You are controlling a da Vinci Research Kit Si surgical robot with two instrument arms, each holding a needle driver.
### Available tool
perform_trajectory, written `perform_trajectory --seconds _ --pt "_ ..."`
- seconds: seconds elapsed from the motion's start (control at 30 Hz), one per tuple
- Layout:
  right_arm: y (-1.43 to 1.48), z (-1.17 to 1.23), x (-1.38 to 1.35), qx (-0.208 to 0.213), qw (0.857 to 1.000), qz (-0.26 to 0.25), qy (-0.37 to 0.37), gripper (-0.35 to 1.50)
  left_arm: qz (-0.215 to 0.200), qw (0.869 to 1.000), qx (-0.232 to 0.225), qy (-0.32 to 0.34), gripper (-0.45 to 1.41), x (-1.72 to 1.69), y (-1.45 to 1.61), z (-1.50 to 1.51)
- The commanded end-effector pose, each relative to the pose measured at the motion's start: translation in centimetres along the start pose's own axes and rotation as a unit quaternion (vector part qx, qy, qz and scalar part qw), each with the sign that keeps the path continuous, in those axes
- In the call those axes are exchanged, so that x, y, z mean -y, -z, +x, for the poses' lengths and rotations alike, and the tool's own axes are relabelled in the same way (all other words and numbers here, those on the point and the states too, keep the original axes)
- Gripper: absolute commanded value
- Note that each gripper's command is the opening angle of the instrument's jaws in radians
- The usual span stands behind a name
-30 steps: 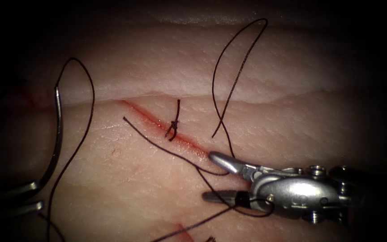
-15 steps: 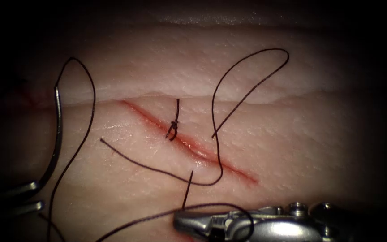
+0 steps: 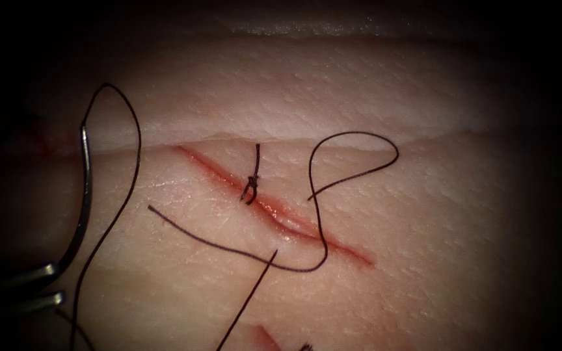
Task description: Wound Closure
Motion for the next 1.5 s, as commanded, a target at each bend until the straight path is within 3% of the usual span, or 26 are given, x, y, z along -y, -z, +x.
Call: perform_trajectory --seconds 0.03,0.1,0.17,0.4,0.53,0.7,1.07,1.17,1.23,1.33,1.5 --pt "-0.01 -0.04 -0.12 0.016 1.000 -0.014 -0.001 0.17 0.000 1.000 0.000 0.000 -0.45 -0.03 -0.06 -0.04" --pt "0.14 -0.13 -0.23 0.033 0.998 -0.045 -0.010 0.98 0.000 1.000 0.000 0.000 -0.45 -0.03 -0.06 -0.04" --pt "0.32 -0.23 -0.33 0.056 0.995 -0.079 -0.021 1.26 0.000 1.000 0.000 0.000 -0.45 -0.03 -0.06 -0.04" --pt "0.90 -0.67 -0.61 0.115 0.985 -0.124 -0.031 1.26 0.000 1.000 0.000 0.000 -0.45 -0.03 -0.06 -0.04" --pt "1.06 -0.94 -0.68 0.138 0.980 -0.137 -0.031 1.28 0.000 1.000 -0.001 0.000 -0.45 -0.03 -0.06 -0.04" --pt "1.06 -1.24 -0.69 0.159 0.975 -0.153 -0.026 1.28 0.000 1.000 -0.001 0.003 -0.45 -0.03 -0.06 -0.05" --pt "0.75 -1.84 -0.59 0.177 0.972 -0.154 -0.008 1.25 0.000 1.000 -0.001 0.003 -0.45 -0.03 -0.06 -0.05" --pt "0.69 -1.92 -0.59 0.180 0.971 -0.154 -0.005 1.16 0.000 1.000 -0.001 0.003 -0.45 -0.03 -0.06 -0.05" --pt "0.67 -1.95 -0.58 0.181 0.971 -0.155 -0.004 0.89 0.000 1.000 -0.001 0.003 -0.45 -0.03 -0.06 -0.05" --pt "0.69 -1.96 -0.57 0.177 0.973 -0.149 -0.003 -0.35 0.000 1.000 -0.001 0.003 -0.45 -0.03 -0.06 -0.05" --pt "0.73 -1.76 -0.48 0.168 0.975 -0.142 -0.007 -0.35 -0.001 1.000 -0.001 0.003 -0.45 -0.02 -0.05 -0.05"
